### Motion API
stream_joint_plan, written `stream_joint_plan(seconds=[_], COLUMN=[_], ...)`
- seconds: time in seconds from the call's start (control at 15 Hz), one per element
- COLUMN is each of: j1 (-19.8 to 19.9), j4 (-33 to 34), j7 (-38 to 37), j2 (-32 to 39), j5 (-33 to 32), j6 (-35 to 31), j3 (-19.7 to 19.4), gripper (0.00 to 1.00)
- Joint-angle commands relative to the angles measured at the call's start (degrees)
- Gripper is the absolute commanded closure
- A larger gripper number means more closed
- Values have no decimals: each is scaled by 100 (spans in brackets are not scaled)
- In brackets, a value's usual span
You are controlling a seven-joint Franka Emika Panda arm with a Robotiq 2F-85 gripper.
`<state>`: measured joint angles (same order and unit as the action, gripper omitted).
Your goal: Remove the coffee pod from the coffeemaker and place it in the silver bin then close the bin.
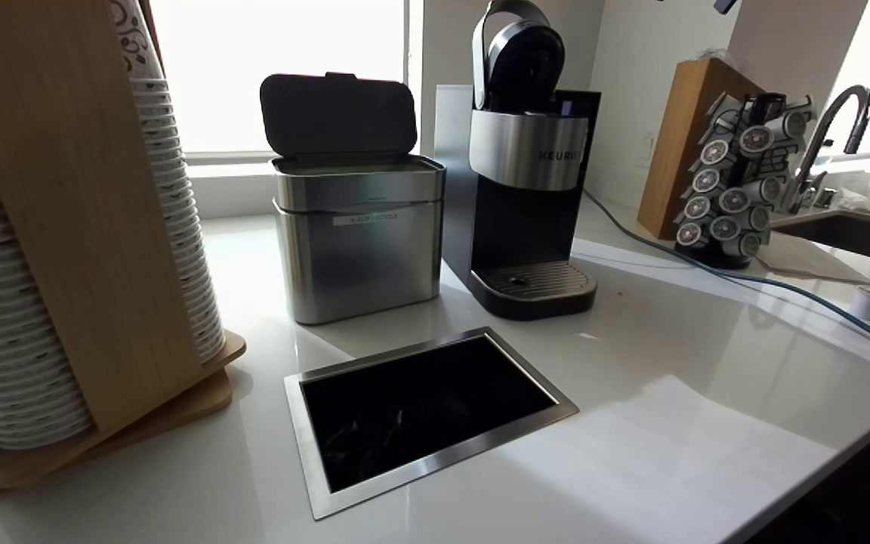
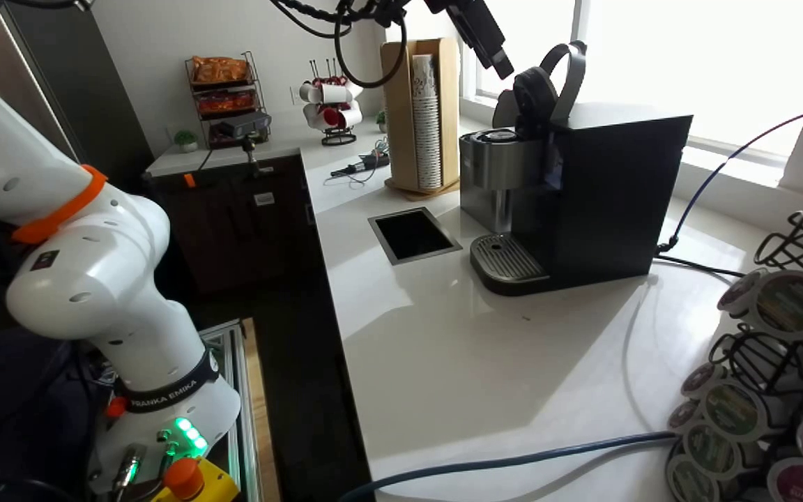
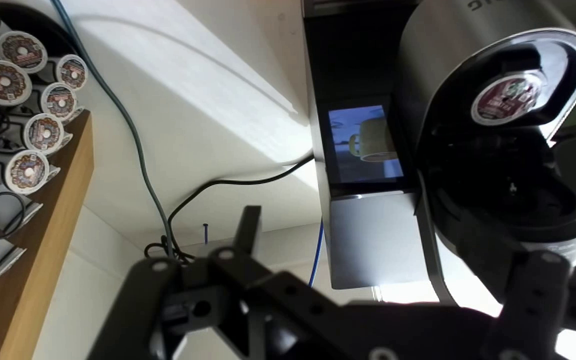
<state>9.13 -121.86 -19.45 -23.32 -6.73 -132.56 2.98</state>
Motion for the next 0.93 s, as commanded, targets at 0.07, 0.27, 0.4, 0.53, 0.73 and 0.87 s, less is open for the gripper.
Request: stream_joint_plan(seconds=[0.07,0.27,0.4,0.53,0.73,0.87], j1=[-47,-46,-67,-141,-316,-487], j4=[10,1,27,120,301,457], j7=[-12,-12,-41,-211,-467,-429], j2=[-17,-26,20,192,468,618], j5=[-23,-22,-8,64,312,504], j6=[14,14,-24,-181,-407,-239], j3=[-42,-42,-12,90,202,251], gripper=[0,0,0,0,0,0])
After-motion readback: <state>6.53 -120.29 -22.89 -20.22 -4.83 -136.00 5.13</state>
